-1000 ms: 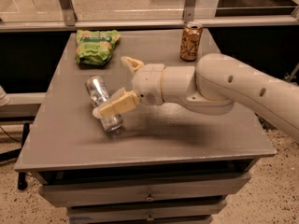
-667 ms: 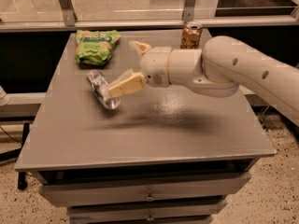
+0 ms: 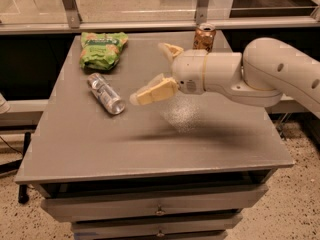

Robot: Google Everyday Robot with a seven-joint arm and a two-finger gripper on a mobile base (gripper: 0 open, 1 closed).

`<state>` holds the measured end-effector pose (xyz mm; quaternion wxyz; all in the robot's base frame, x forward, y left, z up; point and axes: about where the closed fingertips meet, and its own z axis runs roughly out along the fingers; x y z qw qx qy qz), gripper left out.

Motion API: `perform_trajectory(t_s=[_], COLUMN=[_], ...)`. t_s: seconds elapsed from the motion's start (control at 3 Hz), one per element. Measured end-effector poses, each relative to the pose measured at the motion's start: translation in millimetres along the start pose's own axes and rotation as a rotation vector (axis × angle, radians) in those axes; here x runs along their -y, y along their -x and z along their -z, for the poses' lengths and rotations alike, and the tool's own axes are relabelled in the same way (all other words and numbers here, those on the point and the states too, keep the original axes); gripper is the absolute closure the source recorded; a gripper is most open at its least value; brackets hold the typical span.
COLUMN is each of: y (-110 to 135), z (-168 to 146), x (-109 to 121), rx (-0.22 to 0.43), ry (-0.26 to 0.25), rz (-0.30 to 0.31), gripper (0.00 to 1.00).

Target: Knock redbull can over

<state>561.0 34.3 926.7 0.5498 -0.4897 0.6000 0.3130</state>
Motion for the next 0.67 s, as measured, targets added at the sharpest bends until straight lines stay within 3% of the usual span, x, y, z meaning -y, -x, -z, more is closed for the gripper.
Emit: perform_trajectory(t_s=[0.33, 0.67], y=[-11.9, -11.4], z=[75.1, 76.1], x=[-20.4, -24.5], rx=[-0.056, -0.054], ry=[0.012, 0.026], rz=[0.029, 0.028], gripper=[0.00, 0.00])
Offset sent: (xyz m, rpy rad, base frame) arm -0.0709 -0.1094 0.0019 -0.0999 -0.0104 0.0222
